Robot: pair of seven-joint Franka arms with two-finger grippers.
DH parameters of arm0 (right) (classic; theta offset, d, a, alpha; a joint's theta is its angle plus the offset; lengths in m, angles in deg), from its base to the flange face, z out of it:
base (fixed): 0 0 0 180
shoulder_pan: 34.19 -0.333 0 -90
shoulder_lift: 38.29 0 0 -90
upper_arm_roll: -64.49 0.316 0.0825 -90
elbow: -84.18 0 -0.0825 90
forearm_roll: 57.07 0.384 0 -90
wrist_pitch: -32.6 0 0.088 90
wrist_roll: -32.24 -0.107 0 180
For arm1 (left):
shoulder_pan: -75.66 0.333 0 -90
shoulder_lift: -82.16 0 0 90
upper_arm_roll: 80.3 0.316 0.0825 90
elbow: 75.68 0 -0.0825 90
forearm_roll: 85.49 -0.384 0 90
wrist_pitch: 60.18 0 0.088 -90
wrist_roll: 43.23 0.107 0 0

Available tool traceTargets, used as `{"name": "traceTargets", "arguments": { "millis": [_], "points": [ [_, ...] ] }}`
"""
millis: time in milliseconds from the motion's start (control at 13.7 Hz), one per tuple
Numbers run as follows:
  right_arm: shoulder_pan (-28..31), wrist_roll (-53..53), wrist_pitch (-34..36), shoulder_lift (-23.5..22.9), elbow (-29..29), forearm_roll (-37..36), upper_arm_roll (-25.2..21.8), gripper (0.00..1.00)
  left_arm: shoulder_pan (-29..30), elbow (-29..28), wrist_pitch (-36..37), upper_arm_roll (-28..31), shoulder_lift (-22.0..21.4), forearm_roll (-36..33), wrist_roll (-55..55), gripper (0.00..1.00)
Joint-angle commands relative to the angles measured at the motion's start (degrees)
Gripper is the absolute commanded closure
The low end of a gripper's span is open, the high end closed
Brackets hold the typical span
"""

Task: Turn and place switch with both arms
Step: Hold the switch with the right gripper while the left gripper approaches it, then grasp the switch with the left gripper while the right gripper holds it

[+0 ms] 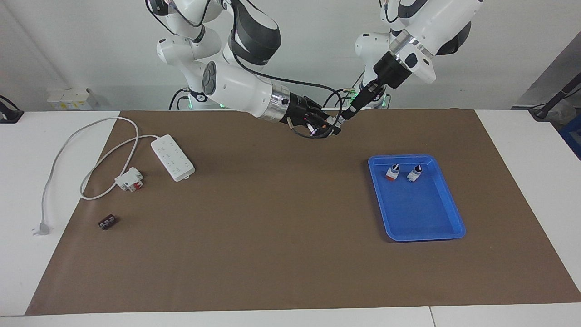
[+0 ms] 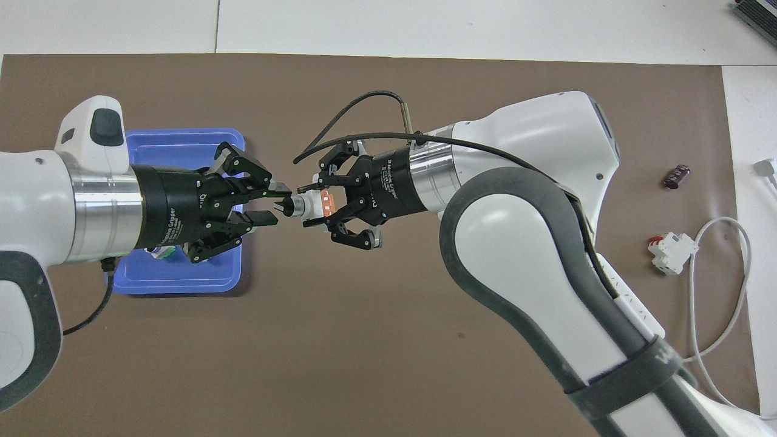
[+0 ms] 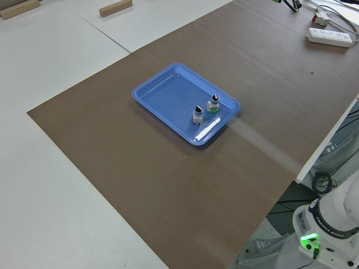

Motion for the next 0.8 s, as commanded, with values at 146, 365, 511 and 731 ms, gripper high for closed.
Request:
{"name": "traceTargets", "arguments": {
  "millis": [146,365,511,731],
  "points": [
    [0.77,-1.01,1.16,0.73,-0.23,0.15,0.23,1.00,-1.61,-2.73,-2.61,0.65,-1.98,0.88,-0.34,0.61],
    [0.77,-1.01,1.16,0.91,-0.14,0.15,0.14,1.00,-1.44,-2.64,-2.61,0.65,-1.98,0.88,0.18,0.95],
    [0.77,-1.01,1.16,0.91,-0.05,0.15,0.14,1.00,-1.00,-2.55,-2.61,0.65,-1.98,0.88,0.80,1.00],
    [0.77,-1.01,1.16,1.08,0.04,0.15,0.14,1.00,-0.82,-2.29,-2.61,0.82,-1.89,0.88,5.27,1.00]
  ]
}}
